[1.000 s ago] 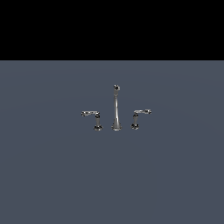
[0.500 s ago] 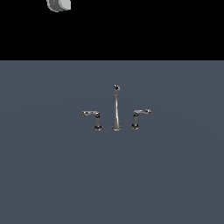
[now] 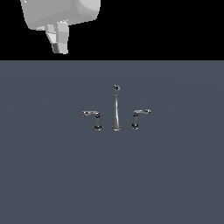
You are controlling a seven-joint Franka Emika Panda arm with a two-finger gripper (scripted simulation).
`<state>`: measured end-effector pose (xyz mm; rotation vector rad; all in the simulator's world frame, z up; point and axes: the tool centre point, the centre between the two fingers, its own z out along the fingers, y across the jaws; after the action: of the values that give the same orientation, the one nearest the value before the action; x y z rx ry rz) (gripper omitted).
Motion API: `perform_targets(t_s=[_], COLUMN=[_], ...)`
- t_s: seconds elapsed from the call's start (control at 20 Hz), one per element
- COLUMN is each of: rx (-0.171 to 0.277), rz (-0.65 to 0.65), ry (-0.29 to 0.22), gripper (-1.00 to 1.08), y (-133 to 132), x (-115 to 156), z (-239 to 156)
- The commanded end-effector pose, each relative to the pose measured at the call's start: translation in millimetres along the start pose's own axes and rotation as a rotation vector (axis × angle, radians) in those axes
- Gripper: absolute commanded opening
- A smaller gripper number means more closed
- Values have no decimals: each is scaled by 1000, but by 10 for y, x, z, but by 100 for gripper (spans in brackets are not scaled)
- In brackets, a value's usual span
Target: Turn on the faucet by rotating a designated handle.
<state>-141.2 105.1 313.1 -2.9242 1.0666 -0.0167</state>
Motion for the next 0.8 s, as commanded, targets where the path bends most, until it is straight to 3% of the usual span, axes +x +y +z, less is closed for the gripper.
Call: perform_targets(t_s=[0.0,0.75], rx=[1,-4], rz=[50,308], ry=[0,0], gripper=[-100,-100], y=[-111,-630], x=[48,413], z=[141,883])
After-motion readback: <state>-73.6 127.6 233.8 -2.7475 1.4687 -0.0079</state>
